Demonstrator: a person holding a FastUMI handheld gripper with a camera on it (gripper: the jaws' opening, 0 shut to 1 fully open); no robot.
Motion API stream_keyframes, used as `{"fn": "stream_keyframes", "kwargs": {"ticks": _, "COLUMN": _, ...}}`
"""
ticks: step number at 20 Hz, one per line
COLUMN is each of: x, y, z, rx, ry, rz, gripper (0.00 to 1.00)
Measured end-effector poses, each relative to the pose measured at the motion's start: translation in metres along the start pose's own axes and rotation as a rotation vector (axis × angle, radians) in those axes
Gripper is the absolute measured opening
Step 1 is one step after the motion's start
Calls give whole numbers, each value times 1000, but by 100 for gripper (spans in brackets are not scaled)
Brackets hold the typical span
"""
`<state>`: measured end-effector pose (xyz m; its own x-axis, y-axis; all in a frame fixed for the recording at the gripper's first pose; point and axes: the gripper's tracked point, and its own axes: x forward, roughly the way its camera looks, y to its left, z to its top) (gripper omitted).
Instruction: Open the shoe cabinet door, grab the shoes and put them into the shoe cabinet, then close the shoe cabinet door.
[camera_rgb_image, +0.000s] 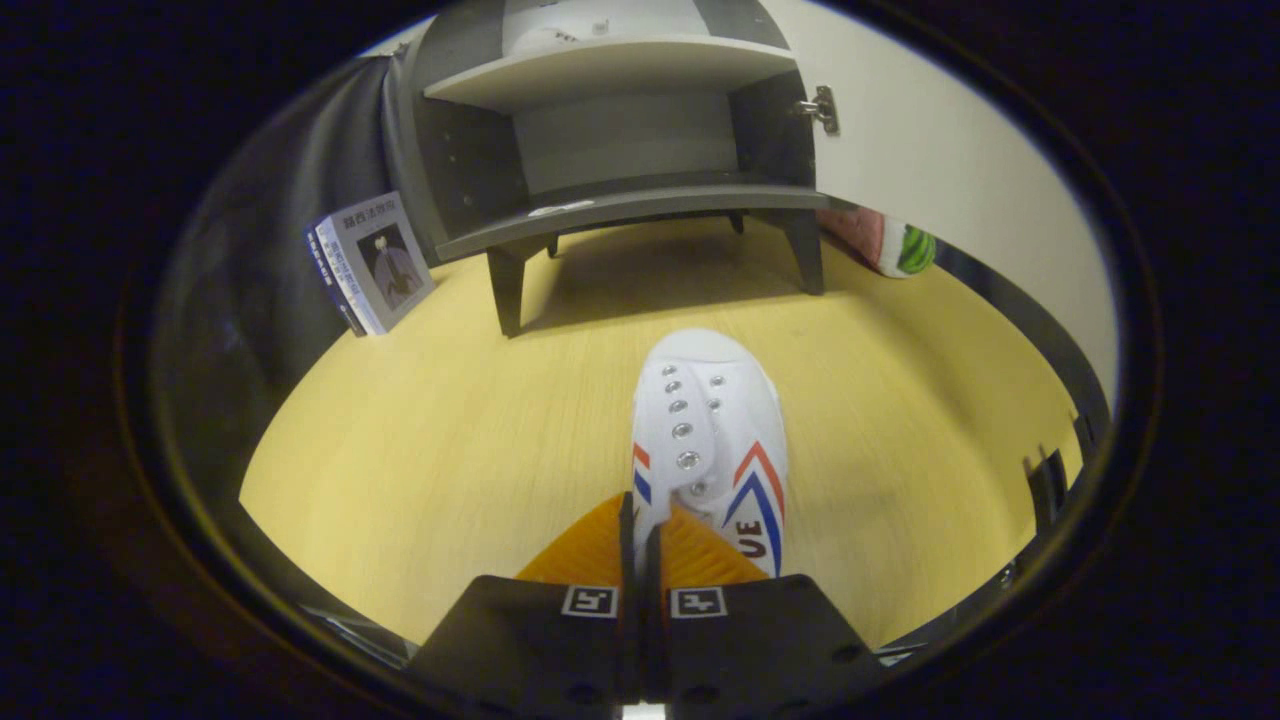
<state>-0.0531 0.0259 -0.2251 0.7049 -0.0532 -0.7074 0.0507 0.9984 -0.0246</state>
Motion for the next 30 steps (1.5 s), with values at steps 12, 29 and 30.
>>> {"fn": "stream_keyframes", "kwargs": {"ticks": 12, "x": -24, "y": 7, "z": 73, "rx": 96, "ry": -104, "rz": -48, "gripper": 2}}
{"fn": "stream_keyframes", "kwargs": {"ticks": 29, "x": -149, "y": 44, "z": 263, "rx": 82, "ry": -437, "rz": -177, "gripper": 2}}
{"fn": "stream_keyframes", "kwargs": {"ticks": 30, "x": -156, "y": 47, "z": 275, "rx": 74, "ry": -458, "rz": -173, "gripper": 2}}
